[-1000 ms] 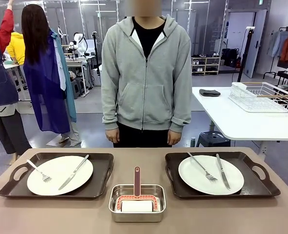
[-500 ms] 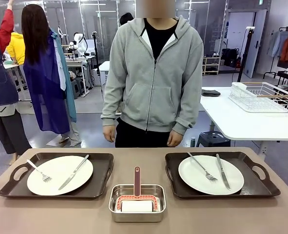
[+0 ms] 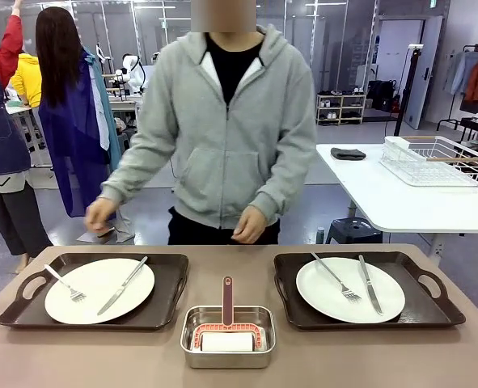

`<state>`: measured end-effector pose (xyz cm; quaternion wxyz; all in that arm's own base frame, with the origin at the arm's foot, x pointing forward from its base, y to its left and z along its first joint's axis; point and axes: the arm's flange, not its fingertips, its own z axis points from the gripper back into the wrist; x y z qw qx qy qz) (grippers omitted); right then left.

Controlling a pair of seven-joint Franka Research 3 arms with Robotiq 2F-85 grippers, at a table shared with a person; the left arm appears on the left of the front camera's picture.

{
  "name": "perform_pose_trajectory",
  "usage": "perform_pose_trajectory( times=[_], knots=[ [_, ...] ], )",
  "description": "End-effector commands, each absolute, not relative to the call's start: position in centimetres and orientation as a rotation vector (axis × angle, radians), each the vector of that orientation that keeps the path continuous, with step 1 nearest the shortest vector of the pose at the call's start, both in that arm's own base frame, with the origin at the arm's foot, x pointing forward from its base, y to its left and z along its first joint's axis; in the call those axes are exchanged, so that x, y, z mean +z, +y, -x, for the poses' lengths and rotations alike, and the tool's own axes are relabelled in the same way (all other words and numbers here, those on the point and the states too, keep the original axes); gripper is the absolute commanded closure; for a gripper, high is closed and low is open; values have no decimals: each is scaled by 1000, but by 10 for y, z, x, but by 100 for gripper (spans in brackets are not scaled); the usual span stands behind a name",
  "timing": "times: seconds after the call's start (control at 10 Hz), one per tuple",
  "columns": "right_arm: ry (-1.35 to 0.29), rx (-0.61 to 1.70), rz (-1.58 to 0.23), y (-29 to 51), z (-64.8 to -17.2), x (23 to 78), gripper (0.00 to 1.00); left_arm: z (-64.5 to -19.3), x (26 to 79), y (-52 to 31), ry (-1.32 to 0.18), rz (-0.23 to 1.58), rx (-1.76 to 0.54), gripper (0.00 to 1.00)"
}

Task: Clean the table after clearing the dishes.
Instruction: When the left (or right) Handle tray is removed, use the left hand (or right hand) to clean the left (or right) side of the table with the Lint Roller.

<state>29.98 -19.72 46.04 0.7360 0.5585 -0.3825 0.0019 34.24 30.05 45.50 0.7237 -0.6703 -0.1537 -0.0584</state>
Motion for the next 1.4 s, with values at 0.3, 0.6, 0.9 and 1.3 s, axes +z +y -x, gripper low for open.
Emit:
perform_pose_trajectory(
  times=[0.3,0.6,0.9,1.3],
  knots=[
    [-845,11,-1233,-196,-299,463,0,-339,454,302,-329,1473,-123,0],
    [-845,11,-1233,-196,-299,463,0,-339,454,302,-329,1473,-123,0],
    [-845,11,-1233,-196,-299,463,0,-339,454,302,-329,1473,-123,0],
    [-845,11,-1233,-196,-299,463,0,-339,454,302,-329,1473,-123,0]
  ],
)
